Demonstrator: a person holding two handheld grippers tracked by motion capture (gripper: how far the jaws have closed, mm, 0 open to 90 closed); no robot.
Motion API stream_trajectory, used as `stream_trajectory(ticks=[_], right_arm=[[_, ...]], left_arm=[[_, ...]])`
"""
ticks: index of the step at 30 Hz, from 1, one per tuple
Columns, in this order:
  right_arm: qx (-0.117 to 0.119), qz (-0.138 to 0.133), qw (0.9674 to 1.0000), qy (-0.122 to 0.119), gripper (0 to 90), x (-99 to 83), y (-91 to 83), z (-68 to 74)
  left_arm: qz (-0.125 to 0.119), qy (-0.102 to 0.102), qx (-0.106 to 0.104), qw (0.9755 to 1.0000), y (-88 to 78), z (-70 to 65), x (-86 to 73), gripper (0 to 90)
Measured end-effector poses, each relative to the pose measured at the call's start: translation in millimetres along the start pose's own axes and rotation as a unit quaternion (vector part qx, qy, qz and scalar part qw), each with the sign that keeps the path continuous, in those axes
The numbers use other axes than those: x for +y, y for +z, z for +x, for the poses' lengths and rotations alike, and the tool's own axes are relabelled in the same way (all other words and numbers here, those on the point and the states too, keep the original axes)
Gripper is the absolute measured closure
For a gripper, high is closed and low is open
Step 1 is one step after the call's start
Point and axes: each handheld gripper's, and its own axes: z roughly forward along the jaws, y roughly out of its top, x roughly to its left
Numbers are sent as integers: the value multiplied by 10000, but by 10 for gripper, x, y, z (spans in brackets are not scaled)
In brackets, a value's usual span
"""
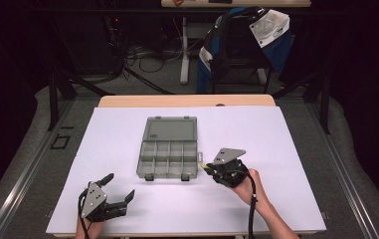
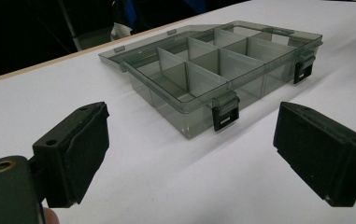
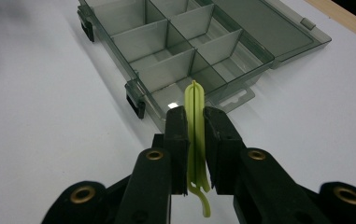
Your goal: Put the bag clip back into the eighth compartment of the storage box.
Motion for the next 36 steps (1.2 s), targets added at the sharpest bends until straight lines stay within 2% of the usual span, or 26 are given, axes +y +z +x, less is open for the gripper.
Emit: stream_trajectory(ticks=[36], right_arm=[[67,-172,9998,-99,801,254,116,6]], left_arm=[[0,-1,2,10000,-7,2,-1,105]])
